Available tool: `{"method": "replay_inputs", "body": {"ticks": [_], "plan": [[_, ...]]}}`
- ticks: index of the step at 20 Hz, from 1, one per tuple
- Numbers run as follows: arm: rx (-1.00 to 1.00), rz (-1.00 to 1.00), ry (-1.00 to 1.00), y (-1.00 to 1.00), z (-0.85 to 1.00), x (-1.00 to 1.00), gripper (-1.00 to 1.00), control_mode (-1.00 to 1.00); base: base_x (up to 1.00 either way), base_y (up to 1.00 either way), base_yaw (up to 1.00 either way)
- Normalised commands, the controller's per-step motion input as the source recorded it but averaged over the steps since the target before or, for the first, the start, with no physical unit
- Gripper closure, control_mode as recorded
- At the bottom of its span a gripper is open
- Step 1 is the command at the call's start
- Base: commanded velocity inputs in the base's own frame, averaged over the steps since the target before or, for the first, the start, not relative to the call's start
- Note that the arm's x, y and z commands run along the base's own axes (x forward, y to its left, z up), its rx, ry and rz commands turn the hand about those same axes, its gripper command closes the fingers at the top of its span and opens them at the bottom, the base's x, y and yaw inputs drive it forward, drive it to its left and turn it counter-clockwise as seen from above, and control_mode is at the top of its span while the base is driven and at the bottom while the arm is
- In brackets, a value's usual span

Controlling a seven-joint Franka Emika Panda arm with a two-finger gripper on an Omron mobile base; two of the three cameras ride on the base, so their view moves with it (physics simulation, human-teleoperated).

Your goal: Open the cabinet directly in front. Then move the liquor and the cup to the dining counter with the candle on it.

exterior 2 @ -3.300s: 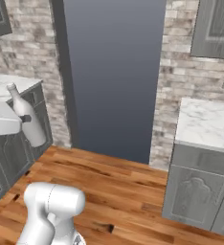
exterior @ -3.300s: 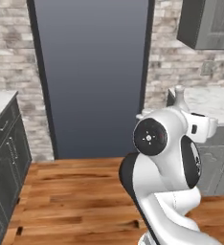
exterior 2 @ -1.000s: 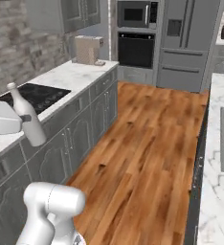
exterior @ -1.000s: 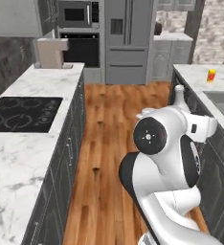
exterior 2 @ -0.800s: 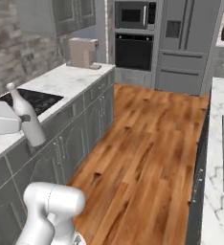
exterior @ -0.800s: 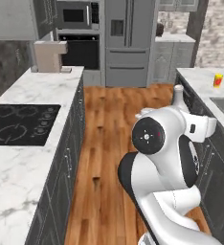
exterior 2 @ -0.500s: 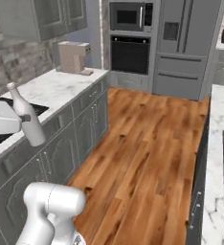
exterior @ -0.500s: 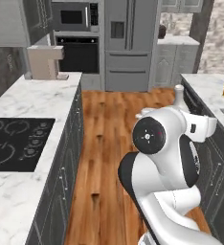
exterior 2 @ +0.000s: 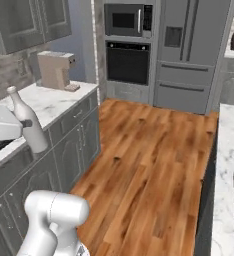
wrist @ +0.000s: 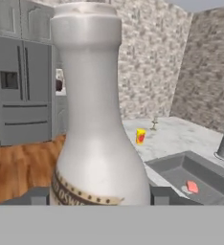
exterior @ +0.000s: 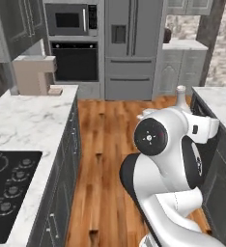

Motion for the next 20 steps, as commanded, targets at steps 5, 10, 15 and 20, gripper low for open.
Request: {"method": "replay_inputs", "body": {"ticks": [5,10,15,20], "plan": [[0.0,0.0,0.0,0.0,0.0,0.0,1.0,1.0,1.0,0.02,-0.07],[0.0,0.0,0.0,0.0,0.0,0.0,1.0,1.0,1.0,0.06,-0.14],[0.0,0.0,0.0,0.0,0.0,0.0,1.0,1.0,1.0,0.33,-0.29],[0.0,0.0,0.0,0.0,0.0,0.0,1.0,1.0,1.0,0.62,-0.46]]}}
